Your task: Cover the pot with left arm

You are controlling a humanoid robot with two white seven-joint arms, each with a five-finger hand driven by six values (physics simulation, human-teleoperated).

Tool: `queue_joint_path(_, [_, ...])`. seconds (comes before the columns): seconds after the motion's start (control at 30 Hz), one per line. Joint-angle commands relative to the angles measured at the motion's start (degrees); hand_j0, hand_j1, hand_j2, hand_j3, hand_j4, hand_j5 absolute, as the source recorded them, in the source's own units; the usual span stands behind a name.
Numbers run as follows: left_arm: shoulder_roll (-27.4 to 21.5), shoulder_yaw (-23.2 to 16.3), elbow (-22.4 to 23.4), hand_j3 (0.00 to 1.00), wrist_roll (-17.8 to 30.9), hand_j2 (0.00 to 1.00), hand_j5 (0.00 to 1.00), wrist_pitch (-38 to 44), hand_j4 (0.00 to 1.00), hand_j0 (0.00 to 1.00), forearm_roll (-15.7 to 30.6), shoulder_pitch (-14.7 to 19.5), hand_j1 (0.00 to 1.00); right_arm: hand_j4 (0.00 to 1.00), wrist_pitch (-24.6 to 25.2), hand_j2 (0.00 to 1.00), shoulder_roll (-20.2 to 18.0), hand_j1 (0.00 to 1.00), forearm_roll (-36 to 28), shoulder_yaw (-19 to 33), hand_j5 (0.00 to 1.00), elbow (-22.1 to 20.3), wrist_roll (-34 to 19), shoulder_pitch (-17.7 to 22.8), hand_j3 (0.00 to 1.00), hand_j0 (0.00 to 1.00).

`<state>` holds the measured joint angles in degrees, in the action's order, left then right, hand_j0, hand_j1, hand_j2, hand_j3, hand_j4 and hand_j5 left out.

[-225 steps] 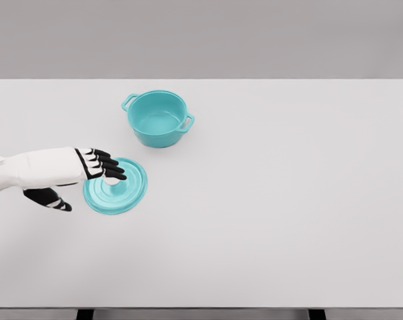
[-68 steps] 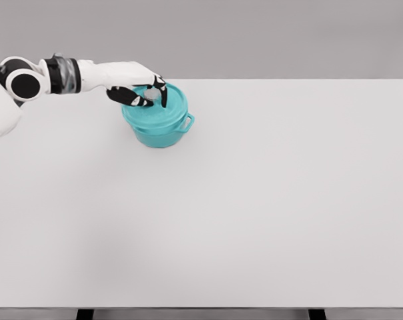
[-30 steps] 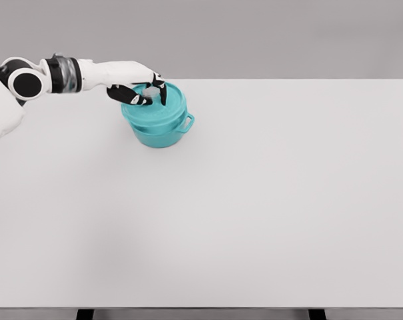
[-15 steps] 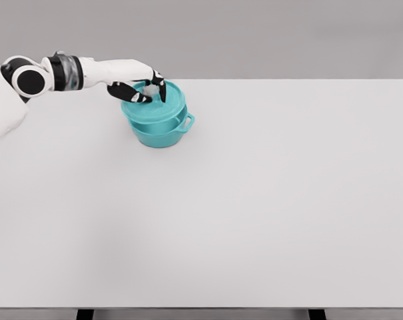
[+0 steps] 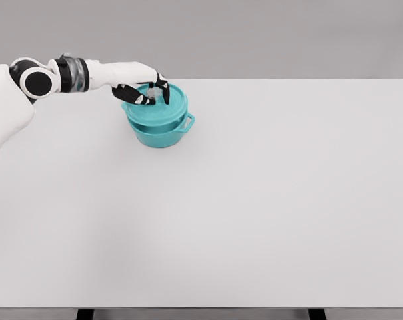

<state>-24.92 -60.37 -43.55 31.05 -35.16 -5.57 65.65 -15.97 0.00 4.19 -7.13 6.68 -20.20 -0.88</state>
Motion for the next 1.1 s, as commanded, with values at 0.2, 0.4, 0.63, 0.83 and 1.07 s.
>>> queue_joint_path(0.2, [0.13,0.25,0.84,0.49,-0.02,0.49,0.49,0.16,0.49,0.49,0.38,0.09,0.49,1.0,-0.02,1.0,0.0,1.0,0.03,0.01,1.0,0.0,-0.02,0.0,1.0,1.0])
queue_joint_path(0.4, [-0.05,0.34,-0.22,0.49,-0.02,0.49,0.49,0.16,0.49,0.49,0.47,-0.17,0.49,1.0,-0.02,1.0,0.0,1.0,0.03,0.01,1.0,0.0,-0.02,-0.09,1.0,1.0])
queue_joint_path(0.63, [-0.57,0.42,-0.92,0.49,-0.02,0.49,0.49,0.16,0.49,0.49,0.47,-0.62,0.49,1.0,-0.02,1.0,0.0,1.0,0.03,0.01,1.0,-0.09,-0.02,0.0,1.0,1.0])
queue_joint_path(0.83, [-0.48,0.42,-1.54,0.49,-0.02,0.49,0.49,0.16,0.49,0.49,0.56,-0.79,0.49,1.0,-0.02,1.0,0.0,1.0,0.03,0.01,1.0,0.0,-0.02,0.0,1.0,1.0])
queue_joint_path(1.07, [-0.66,0.42,-1.45,0.5,-0.11,0.5,0.5,0.16,0.5,0.5,0.47,-0.79,0.5,1.0,-0.02,1.0,0.0,1.0,0.03,0.01,1.0,0.0,-0.02,0.0,1.0,1.0])
